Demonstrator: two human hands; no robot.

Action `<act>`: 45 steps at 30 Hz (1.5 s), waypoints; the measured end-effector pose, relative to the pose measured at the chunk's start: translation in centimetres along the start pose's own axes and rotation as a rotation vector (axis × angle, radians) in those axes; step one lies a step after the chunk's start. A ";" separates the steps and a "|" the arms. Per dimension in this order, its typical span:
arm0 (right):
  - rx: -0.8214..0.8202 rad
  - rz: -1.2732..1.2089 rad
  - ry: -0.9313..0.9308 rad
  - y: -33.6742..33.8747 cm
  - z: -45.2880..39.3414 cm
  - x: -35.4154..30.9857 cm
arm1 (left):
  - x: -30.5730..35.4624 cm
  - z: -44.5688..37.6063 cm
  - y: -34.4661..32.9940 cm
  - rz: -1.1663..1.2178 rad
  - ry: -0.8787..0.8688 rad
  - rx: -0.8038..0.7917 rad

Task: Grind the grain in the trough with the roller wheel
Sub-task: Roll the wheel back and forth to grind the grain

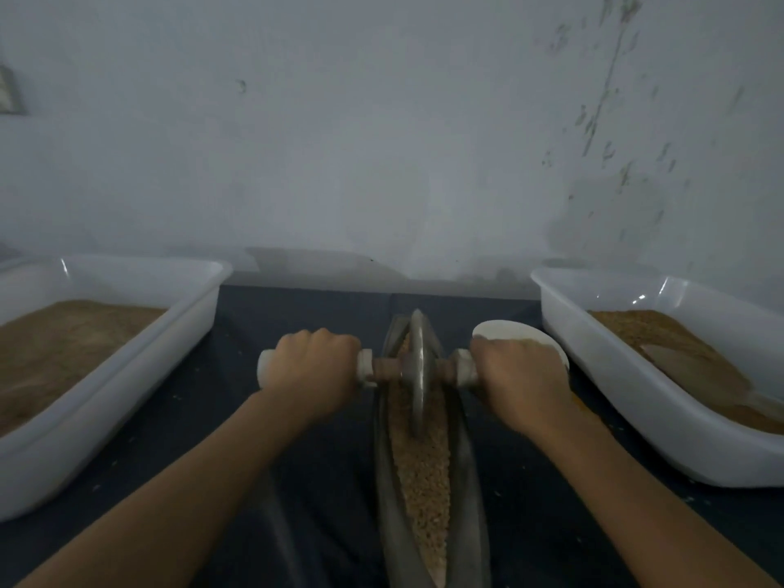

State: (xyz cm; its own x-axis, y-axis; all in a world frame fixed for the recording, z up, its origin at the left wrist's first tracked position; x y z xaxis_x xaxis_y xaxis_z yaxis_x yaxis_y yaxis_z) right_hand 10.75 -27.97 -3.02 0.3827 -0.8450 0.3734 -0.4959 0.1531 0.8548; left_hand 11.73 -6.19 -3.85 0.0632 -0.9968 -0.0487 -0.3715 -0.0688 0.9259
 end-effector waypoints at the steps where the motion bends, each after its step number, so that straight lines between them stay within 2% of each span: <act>1: 0.001 0.020 0.008 -0.1 -0.6 0.1 | -0.1 0.0 -0.3 0.020 0.007 -0.004; 5: 0.005 0.023 0.077 1.9 1.5 -1.5 | -0.8 3.2 0.2 0.028 -0.017 0.010; 7: 0.099 0.000 0.126 3.6 4.3 -2.6 | -1.5 5.7 0.7 0.013 -0.052 0.007; 10: 0.192 -0.042 0.157 4.8 7.1 -2.8 | -1.7 8.5 2.3 -0.002 -0.179 0.108; 13: 0.112 -0.107 0.137 3.4 6.8 -2.2 | -1.1 7.9 3.0 -0.055 -0.163 0.124; 16: 0.034 -0.073 0.090 0.6 3.7 -0.9 | 0.0 4.4 2.3 -0.100 -0.064 0.057; 18: -0.057 -0.130 0.026 -1.2 1.3 0.3 | 0.6 1.8 1.9 -0.119 -0.046 0.034; 20: -0.069 -0.185 -0.017 -2.1 -0.1 0.9 | 1.0 0.4 1.7 -0.109 -0.034 0.011; 23: -0.030 -0.183 -0.030 -1.2 1.2 0.3 | 1.2 1.5 2.3 -0.116 -0.053 0.041; 25: -0.018 -0.137 0.024 0.4 3.7 -0.8 | 0.5 4.0 2.6 -0.101 -0.074 0.050; 30: 0.170 -0.053 0.151 4.7 8.0 -2.7 | -1.4 9.2 4.2 -0.059 -0.222 0.149; 37: 0.014 0.055 0.104 1.0 0.8 -1.0 | -1.0 2.6 -0.4 -0.018 -0.002 0.055; 41: -0.018 0.022 0.041 0.0 -1.5 -0.2 | -0.5 -0.1 -1.2 0.028 0.023 0.045; 45: -0.005 -0.011 0.098 1.9 2.3 -1.7 | -0.9 3.5 0.4 -0.005 -0.016 0.001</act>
State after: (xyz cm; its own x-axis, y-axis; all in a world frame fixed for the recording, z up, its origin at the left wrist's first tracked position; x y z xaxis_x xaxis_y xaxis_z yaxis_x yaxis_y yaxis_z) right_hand 7.32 -27.44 -2.84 0.4623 -0.7928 0.3972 -0.4876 0.1469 0.8606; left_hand 8.31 -5.47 -4.74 0.0501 -0.9970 -0.0594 -0.3723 -0.0738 0.9252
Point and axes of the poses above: each hand's wrist, its own z-axis away from the middle knuckle, its own y-axis out of the back of the hand, x = y × z, the point moved 5 cm from there along -z, towards the middle knuckle, and after that the axes turned 12 degrees about y, right-handed, at the moved point
